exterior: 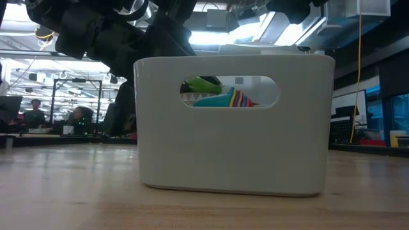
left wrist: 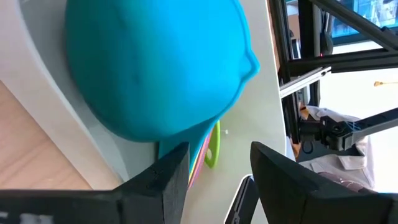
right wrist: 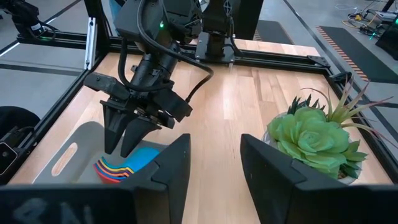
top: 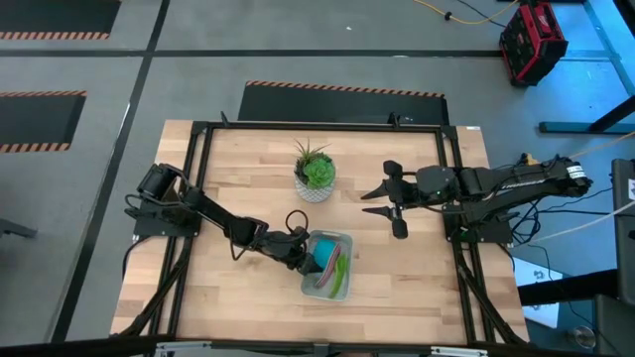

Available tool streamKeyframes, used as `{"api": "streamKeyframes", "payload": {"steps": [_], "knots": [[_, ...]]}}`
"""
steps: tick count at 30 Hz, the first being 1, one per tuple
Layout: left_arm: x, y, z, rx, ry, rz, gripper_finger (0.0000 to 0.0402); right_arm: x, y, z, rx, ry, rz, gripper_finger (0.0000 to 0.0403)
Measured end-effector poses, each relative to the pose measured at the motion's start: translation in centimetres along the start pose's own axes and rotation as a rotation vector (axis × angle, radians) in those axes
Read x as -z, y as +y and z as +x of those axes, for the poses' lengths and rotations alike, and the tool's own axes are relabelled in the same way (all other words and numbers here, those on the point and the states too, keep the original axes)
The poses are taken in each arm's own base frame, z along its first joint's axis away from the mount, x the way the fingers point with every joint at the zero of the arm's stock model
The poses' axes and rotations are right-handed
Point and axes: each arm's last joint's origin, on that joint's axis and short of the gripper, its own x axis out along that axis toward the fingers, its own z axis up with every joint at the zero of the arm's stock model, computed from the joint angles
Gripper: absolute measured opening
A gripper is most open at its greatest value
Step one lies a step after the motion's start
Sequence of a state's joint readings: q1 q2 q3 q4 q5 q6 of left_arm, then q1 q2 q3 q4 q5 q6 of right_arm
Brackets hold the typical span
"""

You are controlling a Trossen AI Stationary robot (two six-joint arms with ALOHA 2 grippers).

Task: Nest measuring cups in basket
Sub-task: Remove the measuring cups from the bin

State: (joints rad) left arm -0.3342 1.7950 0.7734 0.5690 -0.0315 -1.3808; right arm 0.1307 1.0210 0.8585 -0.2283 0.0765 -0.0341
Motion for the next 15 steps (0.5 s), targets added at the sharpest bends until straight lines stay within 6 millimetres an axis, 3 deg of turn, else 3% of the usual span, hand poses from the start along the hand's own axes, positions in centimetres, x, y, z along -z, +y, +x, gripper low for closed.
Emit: {"api": "streamKeyframes", "payload": {"steps": [15], "knots": [[0.76, -0.94, -0.56, 0.035, 0.012, 0.024, 0.0163, 0.01, 0.0, 0.0, -0.001, 0.001, 0.002, 0.0145]]}}
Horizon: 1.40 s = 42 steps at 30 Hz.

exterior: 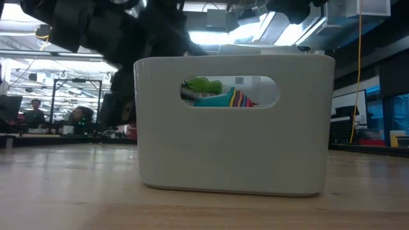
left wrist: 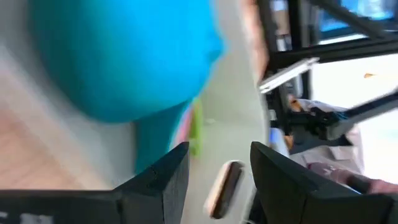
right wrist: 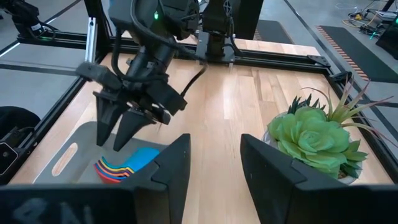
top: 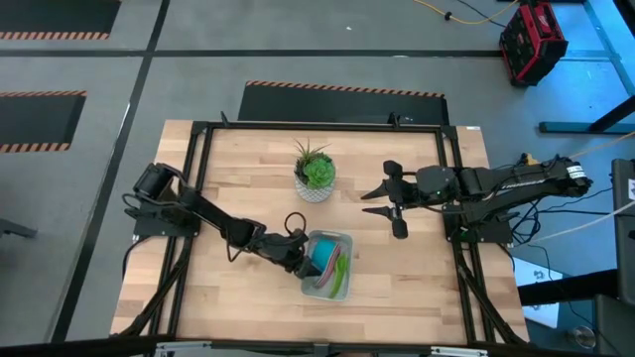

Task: Nest measuring cups in basket
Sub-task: Remove the measuring cups from the bin

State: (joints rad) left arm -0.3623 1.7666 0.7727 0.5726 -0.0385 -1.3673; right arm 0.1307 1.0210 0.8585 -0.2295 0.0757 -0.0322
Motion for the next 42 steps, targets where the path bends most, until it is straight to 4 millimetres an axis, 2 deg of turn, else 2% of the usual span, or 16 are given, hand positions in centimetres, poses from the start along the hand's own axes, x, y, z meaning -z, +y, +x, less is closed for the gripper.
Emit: {"api": "streamKeyframes", "payload": {"steps": [8, 14, 22, 30, 42], "knots": [[-0.3, -1.3, -0.9, 0.05, -0.021, 0.088, 0.0163, 0.0, 0.0, 0.0, -0.006, 0.0, 0.003, 0.0145], [-0.6, -2.3, -1.7, 0.075, -0.06, 0.174, 0.0163, 0.1, 0.6, 0.4, -0.14, 0.009, 0.001, 0.0145], [-1.4, -3.6, -3.0, 0.092, -0.143, 0.285, 0.0163, 0.6, 3.5, 3.8, -0.23, 0.011, -0.052, 0.0145], [-2.4, -3.7, -3.3, 0.056, -0.232, 0.386, 0.0163, 2.6, 6.4, 6.6, -0.287, 0.088, -0.226, 0.0145], [-2.9, -2.9, -3.2, -0.036, -0.247, 0.492, 0.0163, 4.9, 7.3, 9.9, -0.19, 0.166, -0.302, 0.0145]]}}
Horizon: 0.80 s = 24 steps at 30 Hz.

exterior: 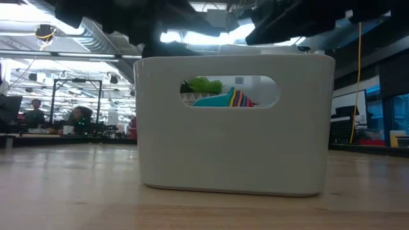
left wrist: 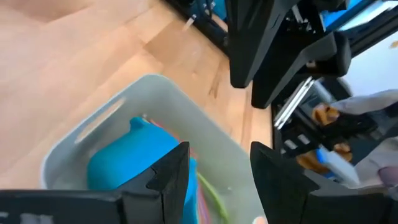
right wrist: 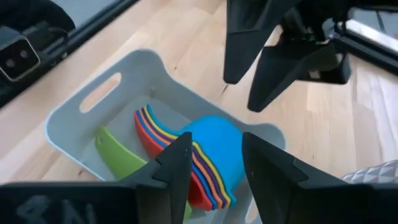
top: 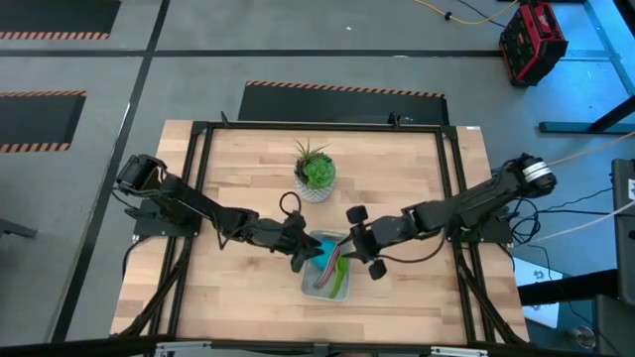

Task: Nest measuring cups in basket
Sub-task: Remove the measuring cups from the bin

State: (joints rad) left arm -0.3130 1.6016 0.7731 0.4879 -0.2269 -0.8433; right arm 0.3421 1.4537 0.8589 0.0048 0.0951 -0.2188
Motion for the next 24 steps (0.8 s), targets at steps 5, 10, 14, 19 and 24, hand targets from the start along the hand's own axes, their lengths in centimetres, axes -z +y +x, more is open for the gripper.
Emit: {"api": "streamKeyframes", "payload": {"steps": [5, 10, 14, 19, 24], "knots": [[0.1, 0.1, 0.0, -0.005, 0.009, 0.06, 0.0163, 0.4, 0.0, 0.6, 0.0, 0.021, -0.001, 0.0145], [0.2, 0.1, 0.0, -0.009, 0.022, 0.126, 0.0163, 0.7, 0.1, 1.1, -0.005, 0.038, -0.028, 0.0145], [0.6, 0.6, 0.0, -0.056, 0.07, 0.141, 0.0163, 1.0, 0.2, 1.6, -0.009, 0.057, -0.029, 0.0145], [0.8, 0.8, -0.1, -0.077, 0.091, 0.149, 0.0163, 0.7, 0.2, 2.3, -0.009, 0.063, -0.002, 0.0146], [0.9, 0.8, -0.1, -0.077, 0.089, 0.149, 0.0163, -0.1, 0.0, 3.2, -0.009, 0.069, 0.001, 0.0146]]}}
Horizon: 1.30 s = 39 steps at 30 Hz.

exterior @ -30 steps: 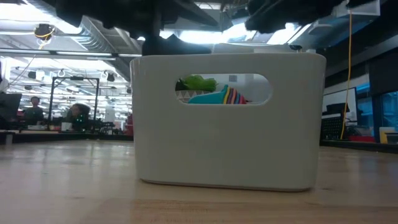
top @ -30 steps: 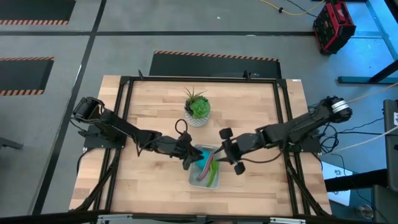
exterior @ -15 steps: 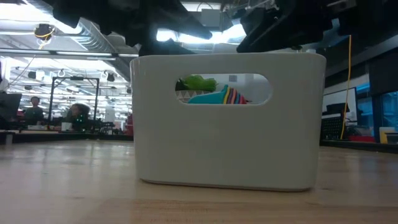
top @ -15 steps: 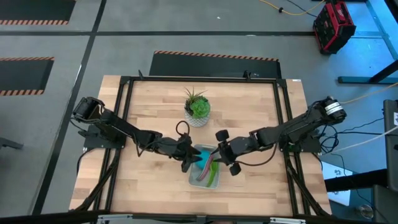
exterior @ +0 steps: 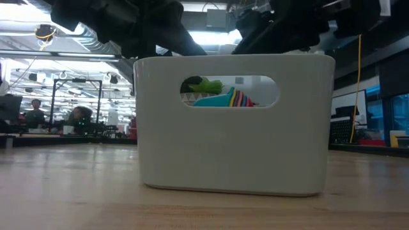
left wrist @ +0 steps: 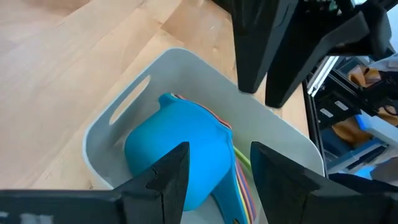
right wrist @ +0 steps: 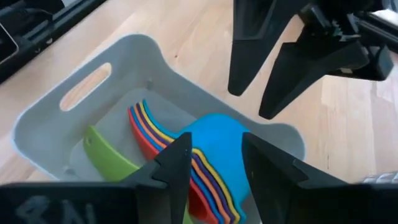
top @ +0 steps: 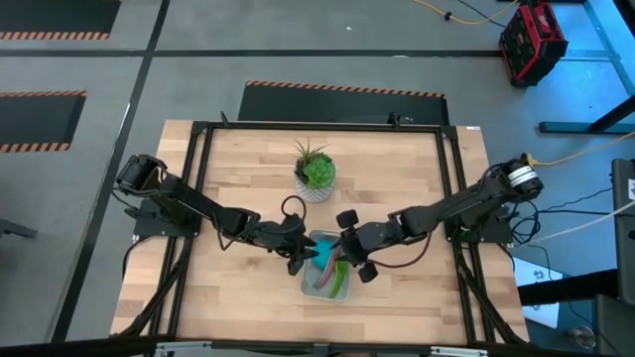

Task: Nest measuring cups in basket
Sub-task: Remove the measuring cups from the bin

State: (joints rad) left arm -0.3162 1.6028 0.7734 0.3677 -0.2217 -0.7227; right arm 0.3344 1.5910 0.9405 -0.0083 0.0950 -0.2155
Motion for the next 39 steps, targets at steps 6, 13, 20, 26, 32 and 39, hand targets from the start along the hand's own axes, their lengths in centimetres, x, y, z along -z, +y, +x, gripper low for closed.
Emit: {"api": "streamKeyframes", "payload": {"steps": [6, 13, 20, 26, 32, 39], "knots": [[0.11, -0.12, -0.03, 0.002, 0.002, 0.002, 0.0163, 0.06, 0.08, 0.88, -0.025, 0.12, -0.016, 0.0146], [0.17, -0.19, -0.06, 0.004, 0.003, 0.005, 0.0163, 0.13, 0.1, 0.92, -0.031, 0.142, -0.04, 0.0146], [0.18, -0.19, -0.06, 0.006, 0.005, -0.001, 0.0163, -0.22, 0.02, 0.91, -0.025, 0.108, -0.066, 0.0146], [0.19, -0.21, -0.05, 0.014, 0.012, 0.001, 0.0163, -0.26, 0.01, 0.91, -0.024, 0.103, -0.066, 0.0146], [0.18, -0.2, -0.05, 0.015, 0.013, 0.001, 0.0163, -0.48, -0.07, 0.92, -0.018, 0.08, -0.063, 0.0146], [0.18, -0.2, -0.05, 0.015, 0.013, 0.001, 0.0163, -0.68, -0.13, 0.94, -0.012, 0.06, -0.06, 0.0146]]}}
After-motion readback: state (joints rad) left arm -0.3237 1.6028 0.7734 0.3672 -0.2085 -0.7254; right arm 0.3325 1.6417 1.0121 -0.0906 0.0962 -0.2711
